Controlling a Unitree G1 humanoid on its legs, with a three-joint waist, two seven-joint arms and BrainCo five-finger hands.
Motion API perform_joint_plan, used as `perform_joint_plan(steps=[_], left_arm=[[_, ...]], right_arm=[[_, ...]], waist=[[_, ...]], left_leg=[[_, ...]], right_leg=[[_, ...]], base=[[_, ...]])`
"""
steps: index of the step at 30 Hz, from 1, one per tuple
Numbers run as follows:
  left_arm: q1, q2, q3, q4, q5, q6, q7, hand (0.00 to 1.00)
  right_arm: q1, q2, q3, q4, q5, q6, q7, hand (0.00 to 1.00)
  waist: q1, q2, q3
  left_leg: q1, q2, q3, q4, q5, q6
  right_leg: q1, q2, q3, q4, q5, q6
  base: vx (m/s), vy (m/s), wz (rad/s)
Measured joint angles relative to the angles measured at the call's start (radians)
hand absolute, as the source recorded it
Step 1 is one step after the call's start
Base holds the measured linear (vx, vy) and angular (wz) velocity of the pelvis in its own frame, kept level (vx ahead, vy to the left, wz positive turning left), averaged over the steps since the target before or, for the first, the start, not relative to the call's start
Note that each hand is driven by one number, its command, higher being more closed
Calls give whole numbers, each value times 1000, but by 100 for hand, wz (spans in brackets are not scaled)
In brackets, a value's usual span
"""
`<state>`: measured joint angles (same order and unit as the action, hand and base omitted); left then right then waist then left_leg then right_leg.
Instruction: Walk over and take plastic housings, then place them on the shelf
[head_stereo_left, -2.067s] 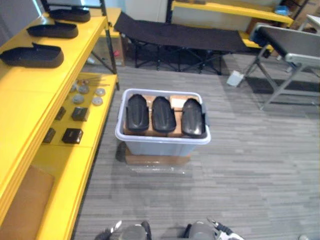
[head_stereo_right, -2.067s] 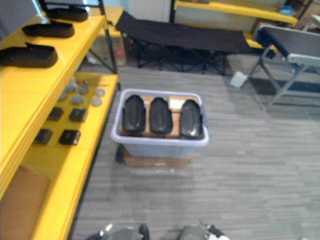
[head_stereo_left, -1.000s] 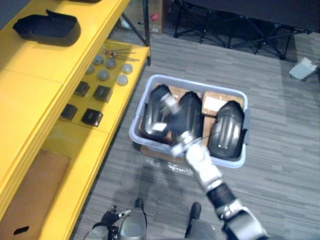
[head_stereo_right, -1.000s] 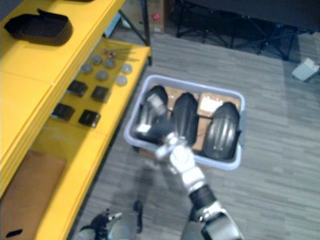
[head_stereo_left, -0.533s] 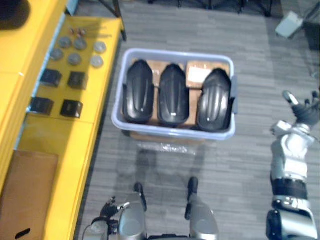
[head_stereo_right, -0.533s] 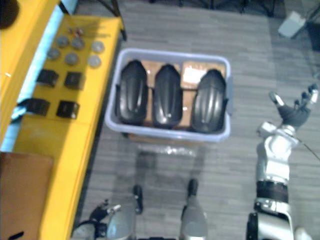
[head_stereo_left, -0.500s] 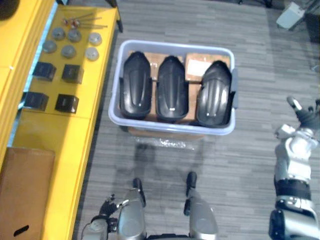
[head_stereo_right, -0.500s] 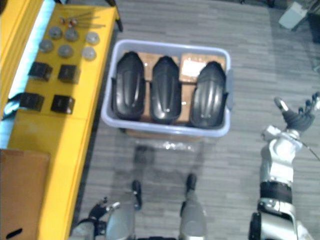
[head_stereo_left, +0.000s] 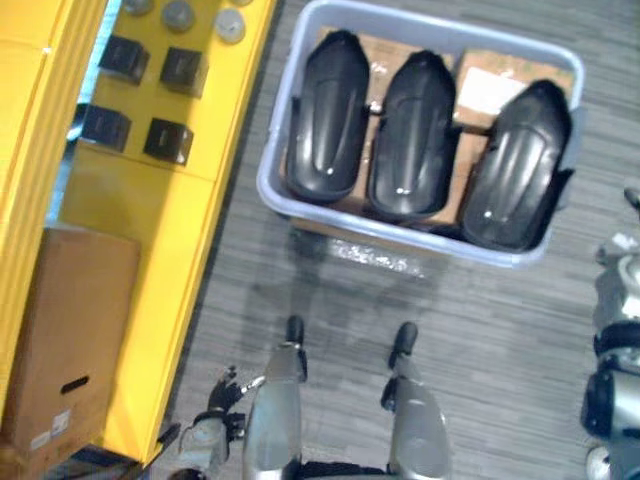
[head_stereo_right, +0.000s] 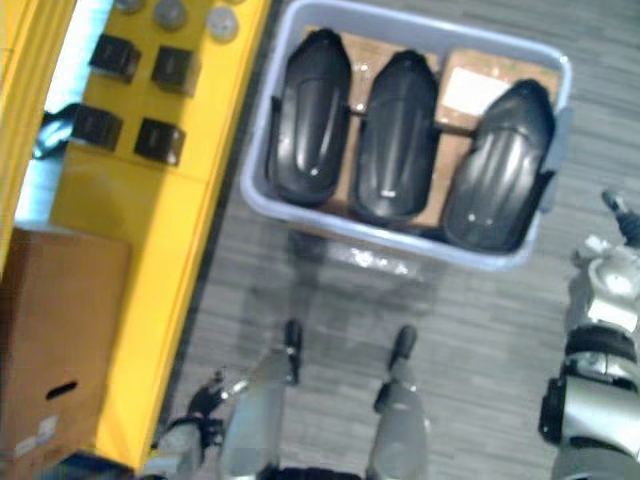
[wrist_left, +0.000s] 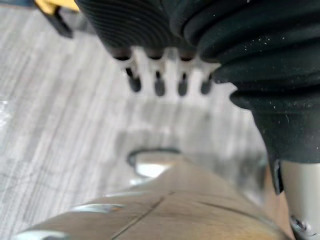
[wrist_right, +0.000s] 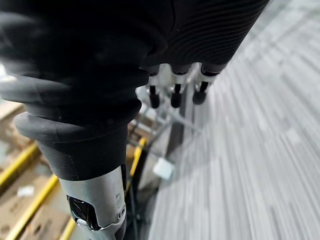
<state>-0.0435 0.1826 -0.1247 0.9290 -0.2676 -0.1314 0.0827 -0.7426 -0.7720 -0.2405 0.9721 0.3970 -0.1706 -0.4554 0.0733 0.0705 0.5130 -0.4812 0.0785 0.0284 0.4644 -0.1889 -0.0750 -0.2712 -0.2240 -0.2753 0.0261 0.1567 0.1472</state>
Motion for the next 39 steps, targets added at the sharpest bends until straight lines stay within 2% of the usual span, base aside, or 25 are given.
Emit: perform_joint_plan(steps=[3,6,8,12,17,19,20,22,23,24,27,31,39], left_arm=[[0,-2,-8,-5,-25,-2,-9,0],[0,-3,-16,-5,-31,-14,-11,0],[-3,-13,-22,-6,-29,-23,-13,0],[-5,-17,-53,-5,-32,-31,-14,0],[-5,-21,-60,-5,-43,-41,-20,0],[-6,-16,-79,-6,-63,-42,-20,0],[-7,-16,-85,-6,-81,-42,-20,0],[-7,-19,-94,-6,-88,-41,-20,0],[-6,-23,-94,-5,-89,-41,-20,0],[-6,-25,-94,-5,-89,-41,-20,0],[-6,-26,-95,-4,-90,-41,-21,0],[-6,-27,-96,-3,-94,-41,-23,0],[-6,-22,-127,2,-120,-41,-23,0]], right_arm=[[-54,-26,39,37,-11,24,4,0],[-68,-45,76,47,-23,28,10,0],[-79,-78,80,49,-32,36,18,0],[-157,-92,144,70,-51,71,20,0],[-169,-92,183,131,-59,183,50,0],[-170,-92,183,166,-59,208,69,0],[-175,-92,182,190,-58,224,78,0],[-180,-92,182,207,-57,244,98,0],[-192,-92,182,229,-57,277,120,0],[-198,-92,180,237,-57,288,126,100],[-226,-109,161,256,-49,334,147,100],[-238,-146,161,287,-78,367,157,100],[-247,-168,162,331,-271,418,167,100]], waist=[[12,9,4],[22,11,4],[23,33,13],[28,48,19],[39,55,21],[42,59,20],[53,60,21],[58,72,24],[58,81,23],[58,84,23],[61,86,21],[67,86,21],[77,95,15]], left_leg=[[-13,-5,0,5,3,4],[-22,-11,-6,11,4,6],[-35,-18,-25,21,6,8],[-47,-28,-25,24,14,15],[-54,-38,-38,22,20,17],[-66,-41,-50,20,26,15],[-69,-41,-50,16,29,14],[-70,-42,-56,15,31,13],[-71,-46,-63,14,35,13],[-72,-49,-67,13,36,14],[-75,-57,-73,-4,52,13],[-76,-62,-75,-14,63,14],[-59,-63,-83,-54,91,6]], right_leg=[[-19,-7,-1,18,0,0],[-29,-14,-10,36,-11,8],[-29,-19,-28,52,-18,10],[-44,-32,-28,66,-21,12],[-44,-40,-46,76,-27,18],[-53,-42,-59,86,-33,16],[-61,-43,-58,92,-36,14],[-61,-45,-63,99,-39,15],[-61,-49,-71,108,-46,15],[-62,-51,-74,112,-48,15],[-76,-61,-79,131,-54,16],[-82,-68,-81,141,-61,14],[-89,-72,-85,165,-74,8]], base=[[-61,10,2],[-55,-12,5],[-67,-2,25],[-63,2,8],[-43,-10,10],[-27,-28,16],[-21,-33,5],[-22,-32,9],[-22,-21,13],[-22,-20,19],[-41,-23,12],[-55,-20,4],[-25,-27,3]])
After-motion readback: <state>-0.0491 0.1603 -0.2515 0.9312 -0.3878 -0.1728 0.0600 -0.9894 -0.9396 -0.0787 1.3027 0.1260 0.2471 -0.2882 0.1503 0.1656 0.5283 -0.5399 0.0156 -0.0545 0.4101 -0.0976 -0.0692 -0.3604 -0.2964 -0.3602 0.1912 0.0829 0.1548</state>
